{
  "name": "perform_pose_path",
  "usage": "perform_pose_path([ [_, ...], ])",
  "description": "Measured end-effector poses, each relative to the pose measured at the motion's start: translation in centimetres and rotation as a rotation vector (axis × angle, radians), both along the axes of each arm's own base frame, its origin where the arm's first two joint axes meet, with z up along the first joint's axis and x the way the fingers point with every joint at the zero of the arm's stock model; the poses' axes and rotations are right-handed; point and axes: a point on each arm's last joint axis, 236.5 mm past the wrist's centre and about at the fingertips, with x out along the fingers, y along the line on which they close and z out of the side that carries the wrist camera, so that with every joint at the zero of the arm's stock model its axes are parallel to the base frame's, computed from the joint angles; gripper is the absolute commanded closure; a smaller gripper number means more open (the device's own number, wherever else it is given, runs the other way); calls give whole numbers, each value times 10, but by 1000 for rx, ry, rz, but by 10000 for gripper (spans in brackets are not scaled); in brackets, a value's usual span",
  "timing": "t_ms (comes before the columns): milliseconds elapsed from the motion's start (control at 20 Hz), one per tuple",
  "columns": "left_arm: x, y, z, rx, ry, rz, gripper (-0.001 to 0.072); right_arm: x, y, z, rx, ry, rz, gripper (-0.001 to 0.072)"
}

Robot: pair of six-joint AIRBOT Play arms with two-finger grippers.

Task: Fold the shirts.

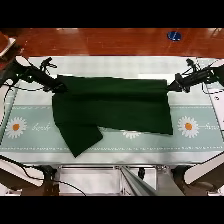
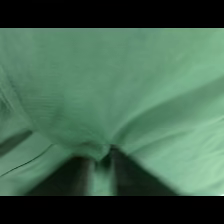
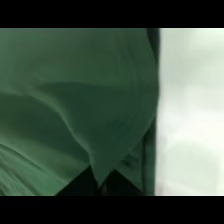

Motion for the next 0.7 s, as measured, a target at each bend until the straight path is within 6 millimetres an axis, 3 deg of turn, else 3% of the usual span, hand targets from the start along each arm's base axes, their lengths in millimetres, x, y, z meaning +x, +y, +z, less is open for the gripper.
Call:
perform_pose_path([
  [200, -11, 6, 4, 22, 43, -14, 197, -6, 8, 1, -6, 18, 22, 304],
  [400, -42, 36, 31, 67, 86, 4, 197, -19, -22, 31, -80, -22, -13, 304],
  [550, -98, 59, 36, 83, 140, 72, 197, -49, -56, 48, -189, -54, -115, 304],
  [700, -165, 66, 23, 63, 182, 166, 197, -91, -63, 48, -240, -93, -254, 305],
])
